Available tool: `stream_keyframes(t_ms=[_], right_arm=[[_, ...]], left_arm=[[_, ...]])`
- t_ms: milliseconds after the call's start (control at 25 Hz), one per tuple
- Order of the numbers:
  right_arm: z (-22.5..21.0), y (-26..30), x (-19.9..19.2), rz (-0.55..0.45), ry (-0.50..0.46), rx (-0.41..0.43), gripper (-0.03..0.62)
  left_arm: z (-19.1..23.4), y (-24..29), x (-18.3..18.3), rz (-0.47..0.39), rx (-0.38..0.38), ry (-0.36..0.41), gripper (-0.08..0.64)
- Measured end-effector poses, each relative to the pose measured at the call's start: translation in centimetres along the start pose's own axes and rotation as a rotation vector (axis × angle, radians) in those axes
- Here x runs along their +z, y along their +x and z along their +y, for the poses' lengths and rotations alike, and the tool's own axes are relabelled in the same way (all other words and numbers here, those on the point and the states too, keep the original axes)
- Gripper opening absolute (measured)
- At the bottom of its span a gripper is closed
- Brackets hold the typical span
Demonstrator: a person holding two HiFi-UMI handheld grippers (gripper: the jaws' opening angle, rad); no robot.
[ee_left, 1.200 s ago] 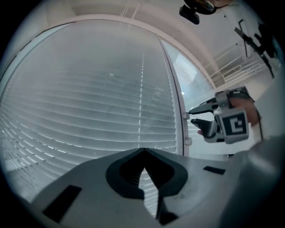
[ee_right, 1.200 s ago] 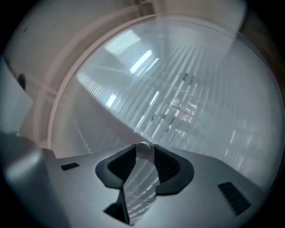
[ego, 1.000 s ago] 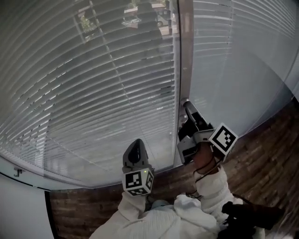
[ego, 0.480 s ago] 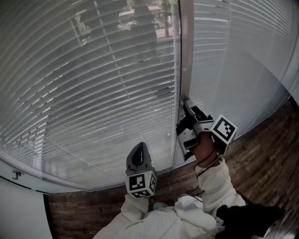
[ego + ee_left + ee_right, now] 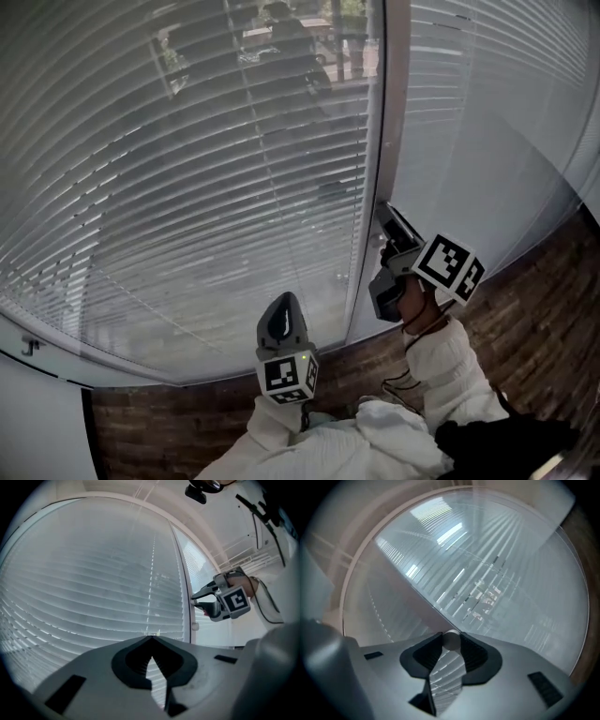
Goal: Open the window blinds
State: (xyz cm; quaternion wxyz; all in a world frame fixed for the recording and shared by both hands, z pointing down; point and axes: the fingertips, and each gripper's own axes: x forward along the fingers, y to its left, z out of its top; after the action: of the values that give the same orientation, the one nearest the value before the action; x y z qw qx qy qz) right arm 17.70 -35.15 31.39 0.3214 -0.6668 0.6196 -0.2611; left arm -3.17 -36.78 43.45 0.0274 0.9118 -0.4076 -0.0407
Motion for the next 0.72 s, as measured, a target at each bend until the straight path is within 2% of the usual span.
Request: stream_keyframes(t_ms=[120,480,720], right_arm=[[0.1,0.0,-0.1,0.016,-0.16,-0.018,0.127],[0.5,0.1,-0.5,0.044,-0.896,-0.177,0.127],[1.1,0.2,-1.1,0.106,-1.305,-0.244,0.127]], left_arm=[[0.5,-0.2,-0.2,0.005,-0.002,0.006,-0.002],[0.0,-0.3,-0.4,0.008,-0.026,0.057,-0.002],[0.2,-0.1,-0.7,0.018,-0.023,0.068,-0.002]])
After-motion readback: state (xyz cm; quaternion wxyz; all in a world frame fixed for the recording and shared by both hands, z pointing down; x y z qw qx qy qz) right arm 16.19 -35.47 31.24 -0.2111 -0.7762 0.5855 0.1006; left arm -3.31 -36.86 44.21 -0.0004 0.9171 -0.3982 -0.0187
